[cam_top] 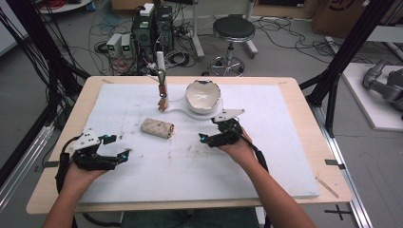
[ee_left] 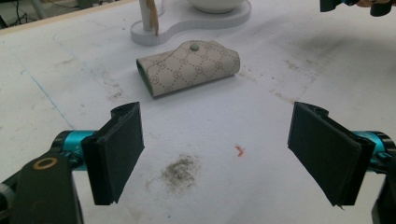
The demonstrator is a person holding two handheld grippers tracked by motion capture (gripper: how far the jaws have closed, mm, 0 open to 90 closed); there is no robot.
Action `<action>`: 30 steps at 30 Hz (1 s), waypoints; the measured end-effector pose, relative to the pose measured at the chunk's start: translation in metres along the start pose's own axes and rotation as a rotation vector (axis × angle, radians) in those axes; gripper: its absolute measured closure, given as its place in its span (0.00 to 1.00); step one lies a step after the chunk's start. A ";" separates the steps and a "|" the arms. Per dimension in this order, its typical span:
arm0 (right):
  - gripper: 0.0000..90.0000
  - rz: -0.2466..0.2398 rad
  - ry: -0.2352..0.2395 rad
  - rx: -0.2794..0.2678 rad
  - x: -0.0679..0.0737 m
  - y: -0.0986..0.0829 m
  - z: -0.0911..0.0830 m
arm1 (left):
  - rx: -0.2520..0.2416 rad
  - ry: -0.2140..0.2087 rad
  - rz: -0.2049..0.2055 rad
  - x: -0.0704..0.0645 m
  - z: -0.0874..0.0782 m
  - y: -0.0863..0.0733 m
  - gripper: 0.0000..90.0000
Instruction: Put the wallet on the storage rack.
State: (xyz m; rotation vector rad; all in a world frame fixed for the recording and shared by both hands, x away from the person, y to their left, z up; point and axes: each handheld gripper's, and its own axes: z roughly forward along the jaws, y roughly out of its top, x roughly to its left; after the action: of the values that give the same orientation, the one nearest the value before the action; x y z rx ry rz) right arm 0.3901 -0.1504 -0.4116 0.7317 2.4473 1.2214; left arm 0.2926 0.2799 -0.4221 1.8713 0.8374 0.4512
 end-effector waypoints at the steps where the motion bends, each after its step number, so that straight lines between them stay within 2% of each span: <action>1: 0.21 -0.002 0.004 0.006 0.002 0.004 0.004 | 0.003 -0.003 0.002 0.000 0.001 0.000 0.20; 6: 0.21 -0.056 0.017 0.036 0.010 0.021 0.025 | -0.003 -0.013 0.013 -0.002 0.003 0.002 0.20; 8: 0.21 -0.055 0.032 0.021 0.014 0.027 0.032 | -0.001 -0.010 0.009 -0.001 0.004 0.002 0.20; 10: 0.21 -0.065 0.040 0.049 0.016 0.032 0.041 | -0.001 -0.004 -0.002 0.000 0.005 0.001 0.20; 11: 0.21 -0.089 0.042 0.045 0.016 0.034 0.045 | -0.001 -0.001 -0.004 0.000 0.004 0.000 0.20; 13: 0.21 -0.091 0.053 0.055 0.019 0.039 0.052 | -0.006 0.001 -0.006 0.001 0.004 0.000 0.20; 15: 0.21 -0.090 0.067 0.037 0.021 0.043 0.058 | -0.011 0.000 -0.007 0.002 0.003 0.000 0.20; 17: 0.21 -0.085 0.083 0.057 0.023 0.047 0.066 | -0.009 0.002 -0.011 0.002 0.004 0.000 0.20; 22: 0.21 -0.113 0.109 0.068 0.030 0.057 0.082 | -0.005 -0.005 -0.009 0.004 0.005 0.000 0.20; 27: 0.21 -0.105 0.138 0.093 0.031 0.061 0.099 | -0.017 -0.011 -0.010 0.004 0.005 0.000 0.20; 30: 0.21 -0.100 0.149 0.100 0.031 0.062 0.106 | 0.000 0.000 0.005 0.003 0.007 0.001 0.20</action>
State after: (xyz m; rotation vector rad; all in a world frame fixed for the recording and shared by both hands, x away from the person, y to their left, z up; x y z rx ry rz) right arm 0.4352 -0.0322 -0.4253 0.5547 2.6476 1.1611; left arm 0.2994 0.2778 -0.4241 1.8738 0.8333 0.4540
